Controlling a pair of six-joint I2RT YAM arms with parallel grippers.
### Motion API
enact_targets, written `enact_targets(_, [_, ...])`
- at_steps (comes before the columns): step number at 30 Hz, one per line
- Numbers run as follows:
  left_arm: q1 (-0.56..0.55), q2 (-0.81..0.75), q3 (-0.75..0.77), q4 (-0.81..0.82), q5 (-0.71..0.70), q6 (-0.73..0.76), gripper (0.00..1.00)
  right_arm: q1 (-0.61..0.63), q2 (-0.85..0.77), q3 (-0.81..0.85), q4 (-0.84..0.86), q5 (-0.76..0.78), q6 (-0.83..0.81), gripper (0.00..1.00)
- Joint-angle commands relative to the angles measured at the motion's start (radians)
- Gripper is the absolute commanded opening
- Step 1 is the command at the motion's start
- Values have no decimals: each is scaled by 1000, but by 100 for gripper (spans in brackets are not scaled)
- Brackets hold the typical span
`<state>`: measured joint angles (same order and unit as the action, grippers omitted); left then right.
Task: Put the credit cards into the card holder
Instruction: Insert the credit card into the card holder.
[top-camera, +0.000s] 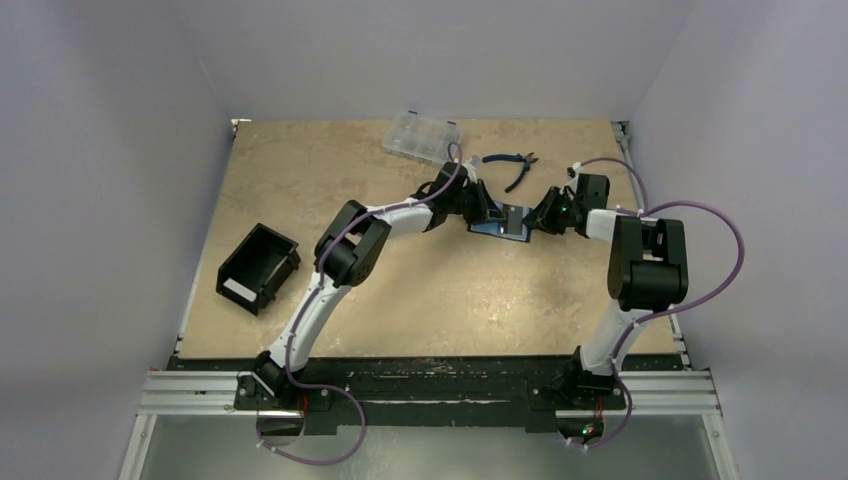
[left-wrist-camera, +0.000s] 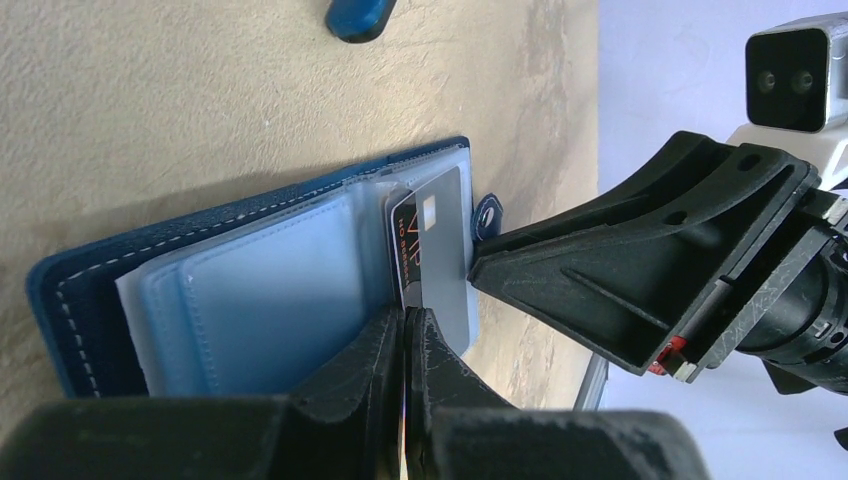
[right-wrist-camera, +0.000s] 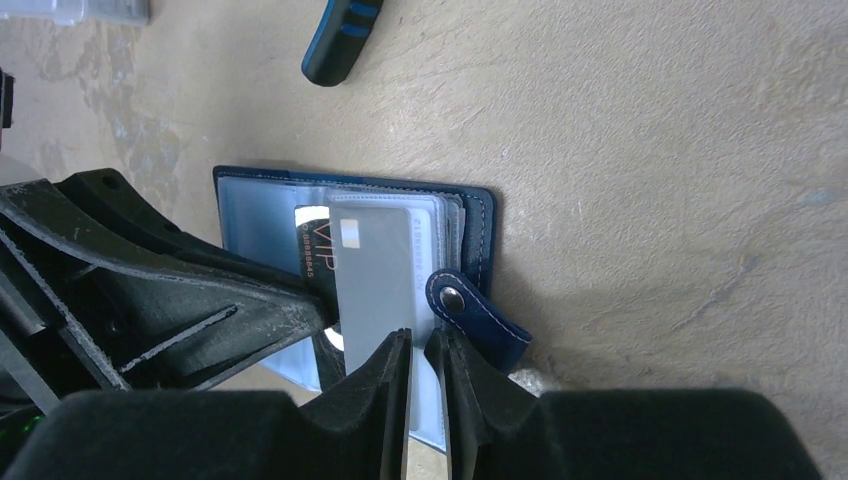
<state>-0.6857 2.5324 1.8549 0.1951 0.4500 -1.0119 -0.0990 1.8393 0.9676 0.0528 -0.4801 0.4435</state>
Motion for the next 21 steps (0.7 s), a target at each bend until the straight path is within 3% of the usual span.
enact_targets(1, [-40, 60, 45, 8, 17, 3, 0, 17, 6, 13, -12, 5, -17, 24])
enact_targets(8, [-62, 62, 104, -55, -8, 76, 1, 19, 8, 16, -7, -10, -17, 24])
enact_targets(16, [-61, -39, 51, -124, -66, 227, 34, 16, -69, 21, -40, 36, -19, 31])
enact_targets(21, [-62, -83, 38, -141, -101, 284, 46, 12, -124, 35, -85, 83, -6, 38])
